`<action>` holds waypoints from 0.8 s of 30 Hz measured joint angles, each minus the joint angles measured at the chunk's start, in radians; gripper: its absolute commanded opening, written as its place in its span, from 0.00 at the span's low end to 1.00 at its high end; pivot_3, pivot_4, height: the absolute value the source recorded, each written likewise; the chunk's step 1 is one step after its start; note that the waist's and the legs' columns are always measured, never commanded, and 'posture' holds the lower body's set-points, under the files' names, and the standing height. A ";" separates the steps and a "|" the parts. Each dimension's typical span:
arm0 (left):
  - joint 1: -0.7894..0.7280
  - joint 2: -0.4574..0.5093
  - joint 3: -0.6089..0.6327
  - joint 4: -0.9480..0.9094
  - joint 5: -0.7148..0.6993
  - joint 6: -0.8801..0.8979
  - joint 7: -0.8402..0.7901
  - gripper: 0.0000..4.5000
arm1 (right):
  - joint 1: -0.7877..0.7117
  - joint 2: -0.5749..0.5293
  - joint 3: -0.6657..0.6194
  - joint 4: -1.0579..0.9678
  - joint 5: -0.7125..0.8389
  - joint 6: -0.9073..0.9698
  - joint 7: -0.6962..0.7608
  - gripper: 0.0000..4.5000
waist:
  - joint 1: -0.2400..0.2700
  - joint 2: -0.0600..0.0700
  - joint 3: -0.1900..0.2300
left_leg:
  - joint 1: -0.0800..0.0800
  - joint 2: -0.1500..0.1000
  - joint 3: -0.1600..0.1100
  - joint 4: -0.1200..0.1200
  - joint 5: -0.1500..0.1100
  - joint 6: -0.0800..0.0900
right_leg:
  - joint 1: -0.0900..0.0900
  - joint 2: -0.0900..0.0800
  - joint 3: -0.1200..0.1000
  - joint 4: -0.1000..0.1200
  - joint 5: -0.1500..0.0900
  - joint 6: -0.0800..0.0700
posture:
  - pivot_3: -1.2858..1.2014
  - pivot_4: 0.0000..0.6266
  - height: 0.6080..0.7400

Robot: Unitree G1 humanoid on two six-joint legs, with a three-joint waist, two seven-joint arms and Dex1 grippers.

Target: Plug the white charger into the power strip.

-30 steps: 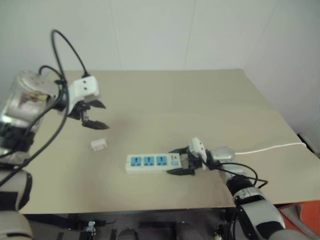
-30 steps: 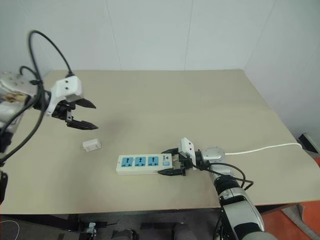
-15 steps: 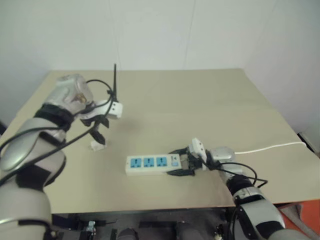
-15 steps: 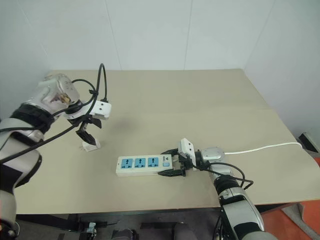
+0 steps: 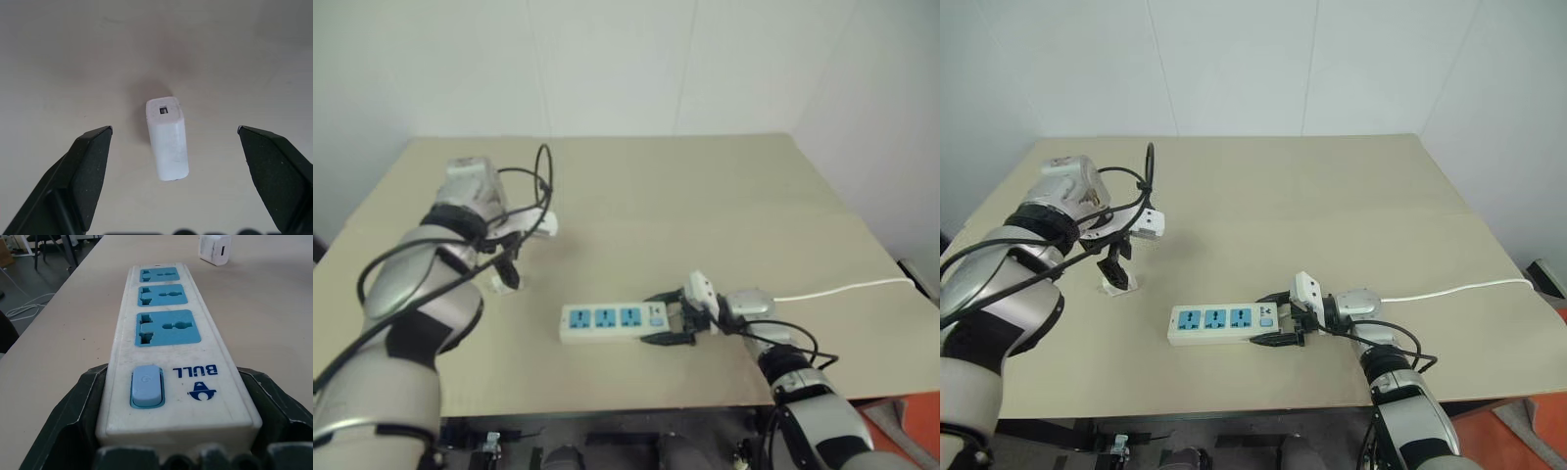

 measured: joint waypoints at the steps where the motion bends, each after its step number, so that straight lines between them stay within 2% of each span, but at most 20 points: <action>1: 0.002 -0.008 0.009 0.009 0.011 0.009 0.014 1.00 | 0.005 0.000 0.000 -0.008 0.000 0.002 -0.002 0.76 | 0.000 0.000 0.000 | 0.000 0.000 0.000 0.000 0.000 0.000 | 0.000 0.000 0.000 0.000 0.000 0.000 | 0.52 0.24 1.00; 19: 0.071 -0.044 0.101 0.061 0.084 0.031 0.092 1.00 | 0.035 -0.011 0.001 -0.068 0.001 0.040 -0.020 0.76 | 0.001 0.000 0.000 | -0.001 -0.001 -0.001 0.001 0.000 0.000 | 0.000 0.000 0.000 0.001 0.001 -0.002 | 0.52 0.24 1.00; 22: 0.071 -0.051 0.108 0.066 0.095 0.031 0.102 0.86 | 0.040 -0.011 0.001 -0.074 0.001 0.041 -0.022 0.76 | 0.001 0.000 0.000 | -0.001 -0.001 -0.001 0.001 0.000 0.000 | 0.000 0.000 0.000 0.001 0.001 -0.002 | 0.52 0.24 1.00; 24: 0.071 -0.058 0.112 0.067 0.103 0.031 0.107 0.73 | 0.043 -0.012 0.001 -0.081 0.001 0.043 -0.024 0.76 | 0.001 0.000 0.000 | -0.001 -0.001 -0.002 0.001 0.000 0.000 | 0.000 0.000 0.000 0.002 0.001 -0.002 | 0.52 0.24 1.00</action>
